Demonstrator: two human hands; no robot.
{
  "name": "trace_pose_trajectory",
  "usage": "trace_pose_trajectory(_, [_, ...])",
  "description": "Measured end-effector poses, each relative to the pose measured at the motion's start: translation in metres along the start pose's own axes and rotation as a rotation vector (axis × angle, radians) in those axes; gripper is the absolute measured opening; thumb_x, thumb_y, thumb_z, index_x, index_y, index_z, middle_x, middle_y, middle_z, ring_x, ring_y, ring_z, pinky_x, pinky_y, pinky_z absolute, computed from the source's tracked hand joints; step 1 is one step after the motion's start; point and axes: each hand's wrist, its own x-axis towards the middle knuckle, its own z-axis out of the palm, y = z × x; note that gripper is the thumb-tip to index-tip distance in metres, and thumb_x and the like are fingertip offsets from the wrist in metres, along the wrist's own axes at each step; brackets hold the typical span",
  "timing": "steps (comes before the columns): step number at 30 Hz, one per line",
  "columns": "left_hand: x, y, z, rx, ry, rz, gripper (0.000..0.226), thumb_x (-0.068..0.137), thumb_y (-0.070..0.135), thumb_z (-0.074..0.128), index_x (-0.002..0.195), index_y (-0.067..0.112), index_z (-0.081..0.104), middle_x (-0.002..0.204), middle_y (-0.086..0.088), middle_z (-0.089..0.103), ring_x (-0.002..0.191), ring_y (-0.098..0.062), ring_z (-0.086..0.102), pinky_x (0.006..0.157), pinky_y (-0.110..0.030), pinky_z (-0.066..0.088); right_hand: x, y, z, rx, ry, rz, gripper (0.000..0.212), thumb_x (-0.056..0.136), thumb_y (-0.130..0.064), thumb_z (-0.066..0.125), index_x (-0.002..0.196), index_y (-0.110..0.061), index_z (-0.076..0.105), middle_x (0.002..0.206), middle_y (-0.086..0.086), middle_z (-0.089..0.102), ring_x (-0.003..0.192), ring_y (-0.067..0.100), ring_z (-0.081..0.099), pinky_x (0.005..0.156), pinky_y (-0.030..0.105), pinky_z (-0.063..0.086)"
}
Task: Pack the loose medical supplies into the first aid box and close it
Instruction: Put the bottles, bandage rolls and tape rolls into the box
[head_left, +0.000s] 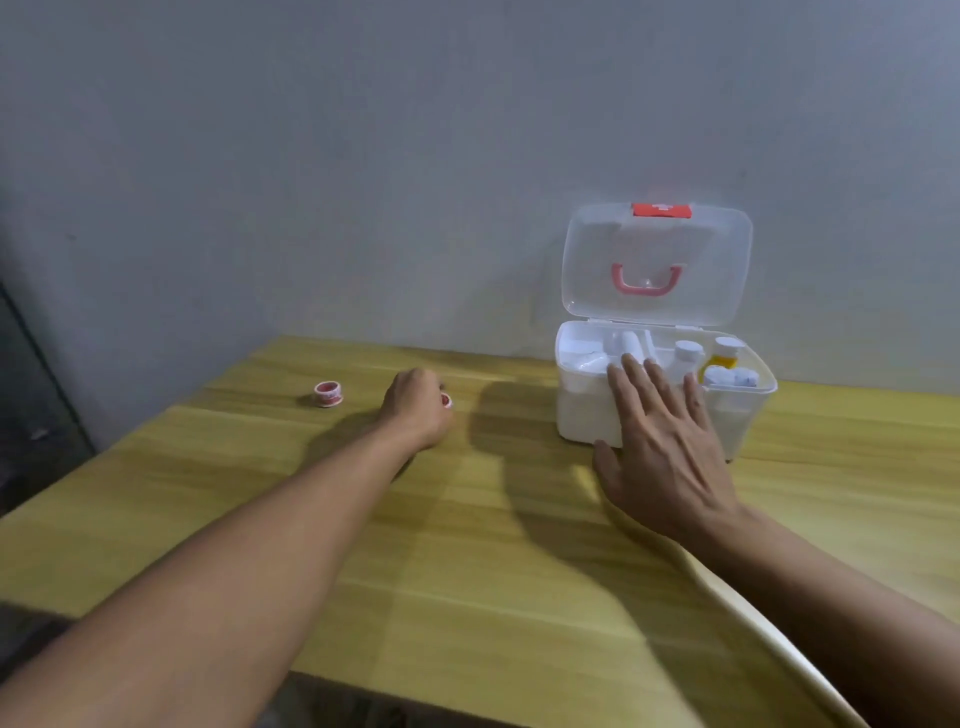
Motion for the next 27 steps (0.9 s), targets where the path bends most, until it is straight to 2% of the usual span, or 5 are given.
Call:
trace_pose_trajectory(5, [0.016,-0.045,-0.031,0.201,0.126,-0.119,0.022,0.086,0.022,0.062,0.097,0.006,0.072,0.117,-0.017,0.063,0.118,-0.036,0.049,0.093,-0.040,0.044,-0.002,-0.008,0.006,-0.004,0.005,0.028,0.084,0.073,-0.029,0.061,0.146,-0.004,0.028,0.154,0.018,0.032,0.144,0.037,0.025,0.118,0.057,0.013])
trace_pose_trajectory(8, [0.023,-0.070,-0.040,0.274,0.104,-0.179,0.029,0.085,0.032,0.063,0.104,0.011,0.070,0.129,-0.014,0.055,0.127,-0.036,0.040,0.104,-0.042,0.038,-0.002,-0.007,0.008,-0.015,0.007,0.027,0.088,0.070,-0.028,0.065,0.146,-0.005,0.027,0.154,0.018,0.032,0.143,0.038,0.024,0.118,0.057,0.012])
trace_pose_trajectory(15, [0.027,-0.082,-0.040,0.014,0.005,-0.169,0.017,0.082,0.020,0.069,0.095,0.009,0.071,0.112,-0.016,0.070,0.106,-0.032,0.061,0.086,-0.032,0.047,-0.004,-0.001,0.006,-0.018,-0.007,0.005,0.090,0.067,-0.028,0.060,0.147,-0.004,0.027,0.153,0.019,0.032,0.144,0.037,0.024,0.117,0.058,0.016])
trace_pose_trajectory(19, [0.026,-0.053,-0.040,-0.019,-0.024,-0.095,0.017,0.081,0.020,0.071,0.095,0.009,0.073,0.108,-0.015,0.072,0.103,-0.030,0.063,0.083,-0.030,0.046,-0.006,0.004,0.002,0.019,-0.005,-0.014,0.091,0.070,-0.026,0.061,0.149,-0.005,0.022,0.157,0.017,0.026,0.147,0.034,0.016,0.118,0.056,0.014])
trace_pose_trajectory(27, [0.022,0.081,-0.041,-0.264,-0.077,0.277,0.022,0.082,0.025,0.071,0.101,0.014,0.070,0.096,0.000,0.062,0.090,-0.016,0.054,0.079,-0.024,0.037,-0.024,0.033,-0.009,0.067,0.037,0.014,0.086,0.074,-0.025,0.061,0.149,-0.007,0.024,0.158,0.016,0.024,0.148,0.031,0.012,0.119,0.054,0.015])
